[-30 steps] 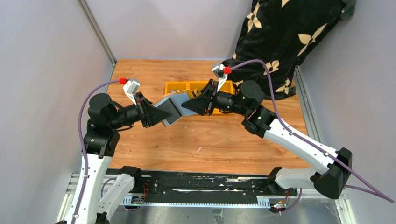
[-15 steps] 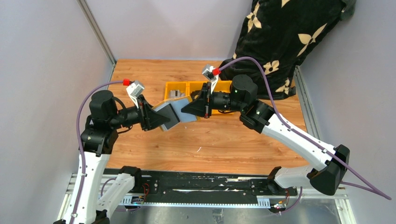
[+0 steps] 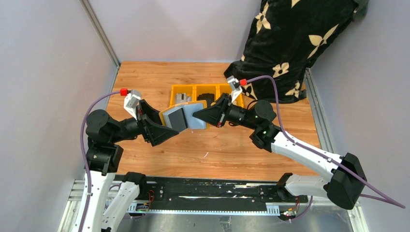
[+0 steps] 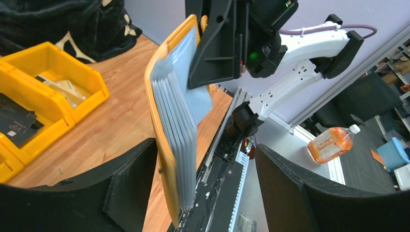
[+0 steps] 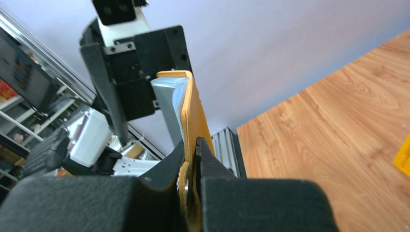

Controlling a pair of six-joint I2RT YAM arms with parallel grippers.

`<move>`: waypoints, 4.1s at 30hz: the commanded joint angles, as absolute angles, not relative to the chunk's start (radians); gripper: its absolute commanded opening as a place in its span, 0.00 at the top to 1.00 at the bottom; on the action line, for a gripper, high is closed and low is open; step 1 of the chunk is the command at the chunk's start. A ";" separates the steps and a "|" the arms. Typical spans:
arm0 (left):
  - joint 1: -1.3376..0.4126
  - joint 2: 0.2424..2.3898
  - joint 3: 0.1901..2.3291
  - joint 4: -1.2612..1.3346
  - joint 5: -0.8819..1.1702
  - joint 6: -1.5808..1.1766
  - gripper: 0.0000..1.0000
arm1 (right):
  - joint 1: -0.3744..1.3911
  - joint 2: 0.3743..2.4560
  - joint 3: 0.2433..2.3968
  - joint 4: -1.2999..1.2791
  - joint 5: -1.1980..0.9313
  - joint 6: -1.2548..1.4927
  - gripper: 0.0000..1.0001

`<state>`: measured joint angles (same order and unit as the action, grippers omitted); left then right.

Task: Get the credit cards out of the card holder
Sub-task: Remove the credit card from the card holder.

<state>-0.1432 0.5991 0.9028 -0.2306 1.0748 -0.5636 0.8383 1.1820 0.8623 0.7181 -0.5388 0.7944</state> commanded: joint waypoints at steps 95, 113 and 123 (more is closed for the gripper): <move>-0.143 0.687 0.892 -0.241 1.085 -0.621 0.88 | 0.874 1.386 1.065 0.603 -0.679 0.907 0.76; -0.143 0.693 0.832 0.078 1.261 -0.910 0.42 | 0.896 1.351 0.994 0.758 -0.747 0.950 1.00; -0.143 0.698 0.862 0.079 1.291 -0.935 0.55 | 0.872 1.282 0.924 0.725 -0.720 0.925 1.00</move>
<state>-0.1352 0.7063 0.8337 0.0128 1.2499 -0.9031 0.8822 1.3235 0.9646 0.7296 -0.7311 0.9497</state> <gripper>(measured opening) 0.470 0.007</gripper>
